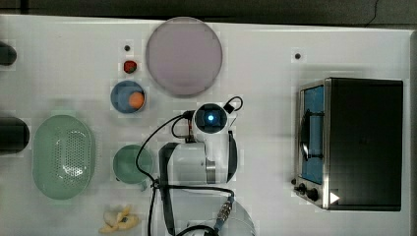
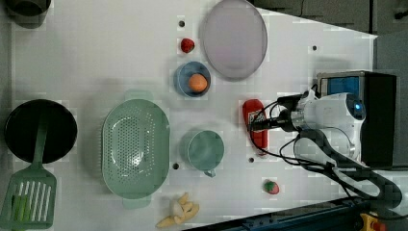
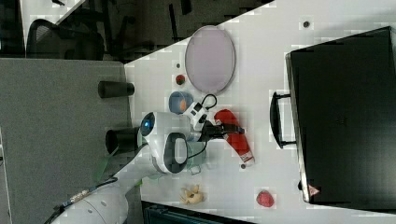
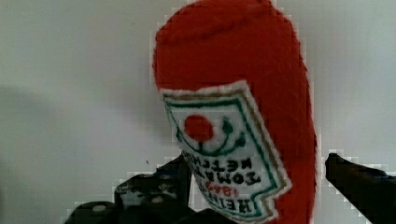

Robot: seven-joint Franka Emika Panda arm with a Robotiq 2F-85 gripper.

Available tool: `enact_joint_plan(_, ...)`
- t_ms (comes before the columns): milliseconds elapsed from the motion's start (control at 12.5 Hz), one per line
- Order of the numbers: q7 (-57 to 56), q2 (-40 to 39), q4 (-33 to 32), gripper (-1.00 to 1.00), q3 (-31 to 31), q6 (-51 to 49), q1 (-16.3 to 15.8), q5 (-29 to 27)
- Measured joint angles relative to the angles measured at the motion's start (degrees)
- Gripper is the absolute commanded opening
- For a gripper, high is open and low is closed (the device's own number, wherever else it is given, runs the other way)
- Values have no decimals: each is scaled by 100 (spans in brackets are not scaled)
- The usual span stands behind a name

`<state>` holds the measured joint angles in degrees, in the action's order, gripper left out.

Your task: Pick Ketchup from the table and place it in strainer.

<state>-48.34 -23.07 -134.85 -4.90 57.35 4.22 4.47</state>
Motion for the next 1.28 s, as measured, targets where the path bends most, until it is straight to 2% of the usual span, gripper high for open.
enact_joint_plan(160, 0, -70, 0, 43, 5, 157, -27, 37)
enact_joint_plan(240, -3, -92, 22, 26, 6, 173, -27, 80)
enact_joint_plan(640, -3, 333, -67, 26, 18, 56, -65, 49)
enact_joint_plan(960, 0, 1719, 22, 26, -79, -1474, -36, 56)
enact_joint_plan(1120, 8, 2523, 302, 26, -202, -2356, -40, -158)
enact_joint_plan(1280, 20, 3016, 716, 26, -406, -2750, -85, -502)
